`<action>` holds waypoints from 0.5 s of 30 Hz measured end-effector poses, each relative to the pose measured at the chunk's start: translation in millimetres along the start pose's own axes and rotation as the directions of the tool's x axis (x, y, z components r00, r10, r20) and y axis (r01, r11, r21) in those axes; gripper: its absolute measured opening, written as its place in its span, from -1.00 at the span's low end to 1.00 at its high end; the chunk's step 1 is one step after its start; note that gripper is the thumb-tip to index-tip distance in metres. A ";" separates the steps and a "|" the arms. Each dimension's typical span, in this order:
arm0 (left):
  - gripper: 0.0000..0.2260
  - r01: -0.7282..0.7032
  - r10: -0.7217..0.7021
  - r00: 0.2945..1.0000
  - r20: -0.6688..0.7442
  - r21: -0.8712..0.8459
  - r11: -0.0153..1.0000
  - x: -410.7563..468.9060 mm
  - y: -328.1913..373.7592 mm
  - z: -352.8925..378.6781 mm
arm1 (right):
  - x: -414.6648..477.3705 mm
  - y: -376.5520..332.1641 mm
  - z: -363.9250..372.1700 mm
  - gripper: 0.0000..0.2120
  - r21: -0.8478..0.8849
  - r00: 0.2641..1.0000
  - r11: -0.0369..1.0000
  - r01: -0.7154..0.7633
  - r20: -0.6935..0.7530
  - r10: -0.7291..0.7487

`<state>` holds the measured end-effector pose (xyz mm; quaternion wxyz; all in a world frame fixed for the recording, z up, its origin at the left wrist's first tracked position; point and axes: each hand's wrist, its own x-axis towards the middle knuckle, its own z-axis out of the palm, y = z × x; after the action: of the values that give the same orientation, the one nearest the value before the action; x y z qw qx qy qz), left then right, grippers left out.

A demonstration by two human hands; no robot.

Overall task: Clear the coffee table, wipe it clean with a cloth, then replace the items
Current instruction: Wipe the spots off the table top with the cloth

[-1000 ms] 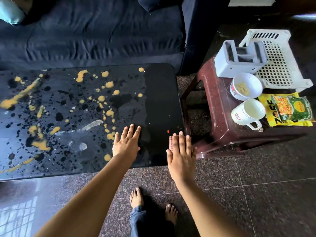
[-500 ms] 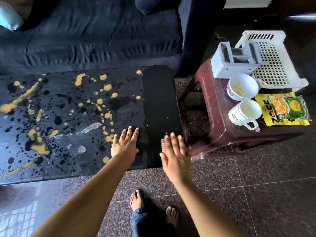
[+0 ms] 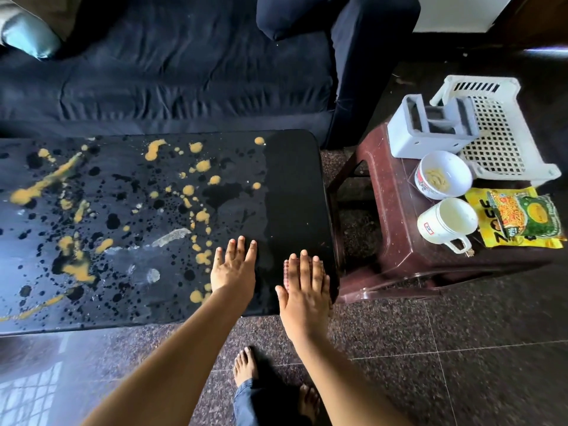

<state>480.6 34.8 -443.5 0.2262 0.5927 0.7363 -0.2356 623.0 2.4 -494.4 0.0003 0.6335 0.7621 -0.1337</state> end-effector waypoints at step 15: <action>-0.59 -0.171 0.105 0.956 -0.273 -0.230 0.958 70.7 -55.9 -75.8 | 149.9 -46.8 -20.8 -0.52 0.153 0.991 0.985 0.080 -0.118 -0.063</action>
<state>407.9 125.1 -422.7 0.2176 0.6352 0.7397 -0.0447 551.8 143.7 -490.2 -0.0975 0.6102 0.7703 -0.1577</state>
